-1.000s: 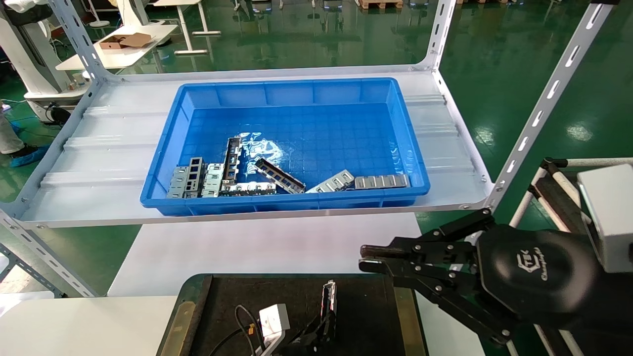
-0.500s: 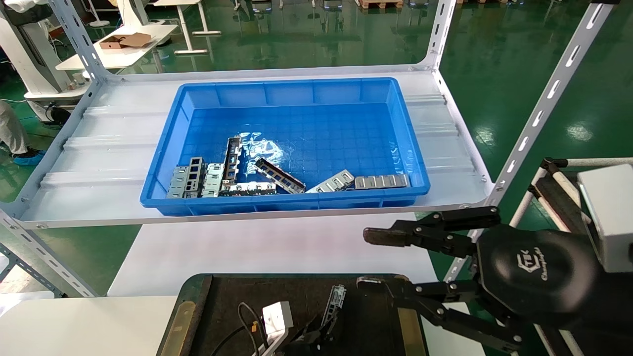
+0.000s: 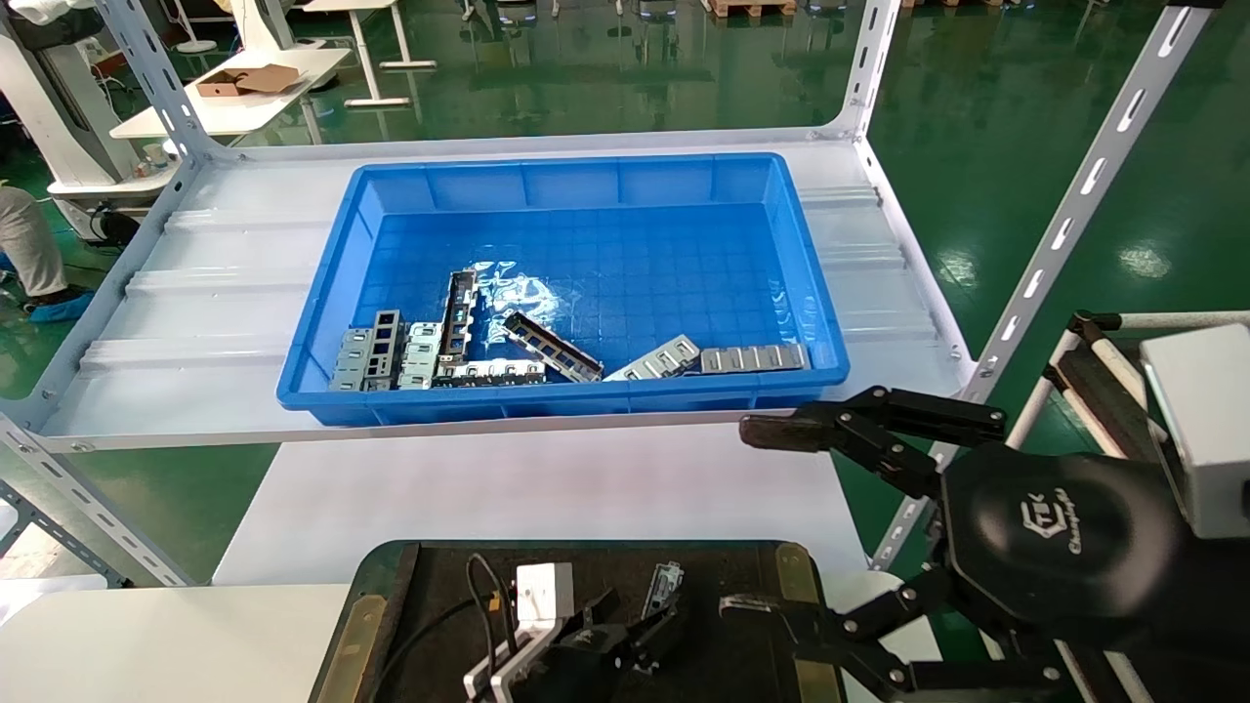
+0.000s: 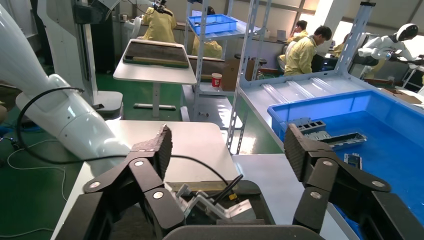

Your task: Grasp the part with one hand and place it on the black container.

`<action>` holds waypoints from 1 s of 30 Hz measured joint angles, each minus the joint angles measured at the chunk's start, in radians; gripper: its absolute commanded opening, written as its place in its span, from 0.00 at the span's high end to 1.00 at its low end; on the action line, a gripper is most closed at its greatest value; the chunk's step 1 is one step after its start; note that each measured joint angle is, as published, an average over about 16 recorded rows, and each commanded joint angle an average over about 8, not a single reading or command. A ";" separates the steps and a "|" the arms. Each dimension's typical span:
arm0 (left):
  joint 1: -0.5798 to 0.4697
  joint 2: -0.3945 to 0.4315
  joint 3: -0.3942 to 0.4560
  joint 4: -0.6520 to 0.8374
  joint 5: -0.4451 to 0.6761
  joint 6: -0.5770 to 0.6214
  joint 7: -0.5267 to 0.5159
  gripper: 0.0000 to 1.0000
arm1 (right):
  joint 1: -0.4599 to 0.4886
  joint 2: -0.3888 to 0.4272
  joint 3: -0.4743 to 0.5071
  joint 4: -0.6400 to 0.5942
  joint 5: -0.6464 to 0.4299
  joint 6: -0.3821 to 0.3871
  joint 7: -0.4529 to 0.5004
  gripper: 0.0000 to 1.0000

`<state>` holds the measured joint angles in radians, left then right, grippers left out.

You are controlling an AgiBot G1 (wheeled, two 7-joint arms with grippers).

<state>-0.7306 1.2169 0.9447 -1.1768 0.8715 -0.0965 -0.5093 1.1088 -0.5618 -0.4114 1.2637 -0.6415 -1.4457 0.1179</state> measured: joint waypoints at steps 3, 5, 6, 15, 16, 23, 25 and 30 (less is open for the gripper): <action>-0.008 -0.039 -0.014 -0.018 0.011 0.070 0.007 0.00 | 0.000 0.000 0.000 0.000 0.000 0.000 0.000 0.00; -0.013 -0.066 -0.026 -0.030 0.016 0.120 0.013 0.00 | 0.000 0.000 0.000 0.000 0.000 0.000 0.000 0.00; -0.014 -0.079 -0.033 -0.036 0.017 0.146 0.017 0.00 | 0.000 0.000 0.000 0.000 0.000 0.000 0.000 0.00; -0.011 -0.194 -0.109 -0.082 0.012 0.387 0.097 0.00 | 0.000 0.000 0.000 0.000 0.000 0.000 0.000 0.00; -0.009 -0.205 -0.119 -0.085 0.009 0.414 0.111 0.00 | 0.000 0.000 0.000 0.000 0.000 0.000 0.000 0.00; 0.004 -0.275 -0.197 -0.085 -0.026 0.600 0.228 0.00 | 0.000 0.000 0.000 0.000 0.000 0.000 0.000 0.00; 0.007 -0.292 -0.218 -0.079 -0.039 0.653 0.263 0.00 | 0.000 0.000 0.000 0.000 0.000 0.000 0.000 0.00; 0.011 -0.333 -0.264 -0.052 -0.074 0.782 0.344 0.00 | 0.000 0.000 0.000 0.000 0.000 0.000 0.000 0.00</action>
<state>-0.7199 0.8837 0.6812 -1.2288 0.7979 0.6851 -0.1652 1.1088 -0.5617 -0.4116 1.2637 -0.6414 -1.4457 0.1178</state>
